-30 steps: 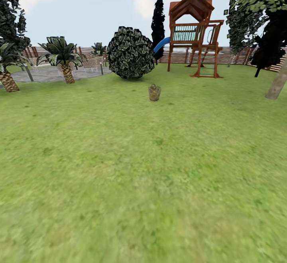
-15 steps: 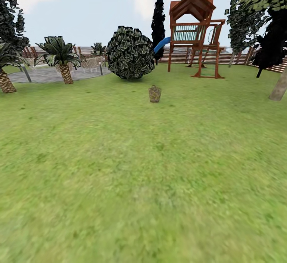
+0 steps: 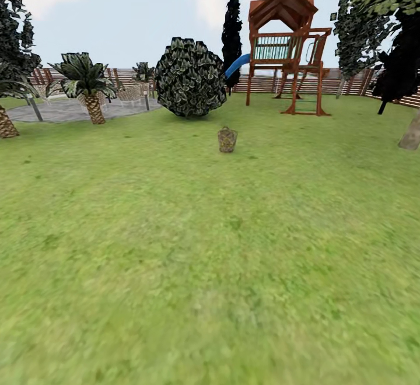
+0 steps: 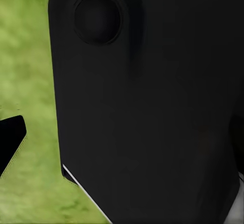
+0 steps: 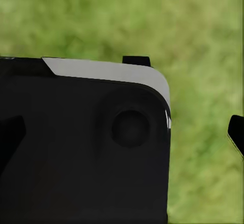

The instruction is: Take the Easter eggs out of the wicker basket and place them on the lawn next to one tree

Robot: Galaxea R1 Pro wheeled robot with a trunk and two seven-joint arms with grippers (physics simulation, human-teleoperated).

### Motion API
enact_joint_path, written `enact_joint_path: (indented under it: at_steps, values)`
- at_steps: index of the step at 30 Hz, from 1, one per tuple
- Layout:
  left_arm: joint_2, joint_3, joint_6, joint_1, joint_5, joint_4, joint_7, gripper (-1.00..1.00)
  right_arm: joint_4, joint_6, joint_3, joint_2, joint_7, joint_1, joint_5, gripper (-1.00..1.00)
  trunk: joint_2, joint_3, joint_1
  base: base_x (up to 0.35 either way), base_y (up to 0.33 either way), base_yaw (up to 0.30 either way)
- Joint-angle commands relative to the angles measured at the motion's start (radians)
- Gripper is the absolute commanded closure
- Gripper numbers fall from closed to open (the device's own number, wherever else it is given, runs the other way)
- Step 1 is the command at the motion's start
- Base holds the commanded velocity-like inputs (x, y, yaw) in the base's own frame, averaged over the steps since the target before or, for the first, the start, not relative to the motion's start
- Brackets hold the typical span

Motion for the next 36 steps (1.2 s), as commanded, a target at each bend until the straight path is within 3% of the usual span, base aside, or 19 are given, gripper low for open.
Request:
enact_joint_path:
  at_steps: [1, 31, 36]
  values:
    - [0.000, 0.002, -0.001, 0.001, 0.002, -0.002, -0.001, -1.00, 0.001, -0.003, 0.002, 0.000, 0.000, 0.000, 0.001, -1.00, 0.000, -0.001, 0.001, 0.342, 0.000, 0.000]
    - [0.000, 0.003, -0.002, 0.001, 0.002, -0.002, 0.000, -1.00, 0.001, -0.003, 0.001, 0.000, 0.000, 0.000, 0.001, -1.00, 0.000, -0.001, 0.001, 0.342, 0.000, 0.000]
    - [0.000, 0.002, -0.002, 0.001, 0.002, -0.002, 0.000, -1.00, -0.003, -0.005, -0.004, 0.011, 0.005, 0.000, -0.001, -1.00, 0.000, -0.001, 0.001, 0.342, 0.000, 0.000]
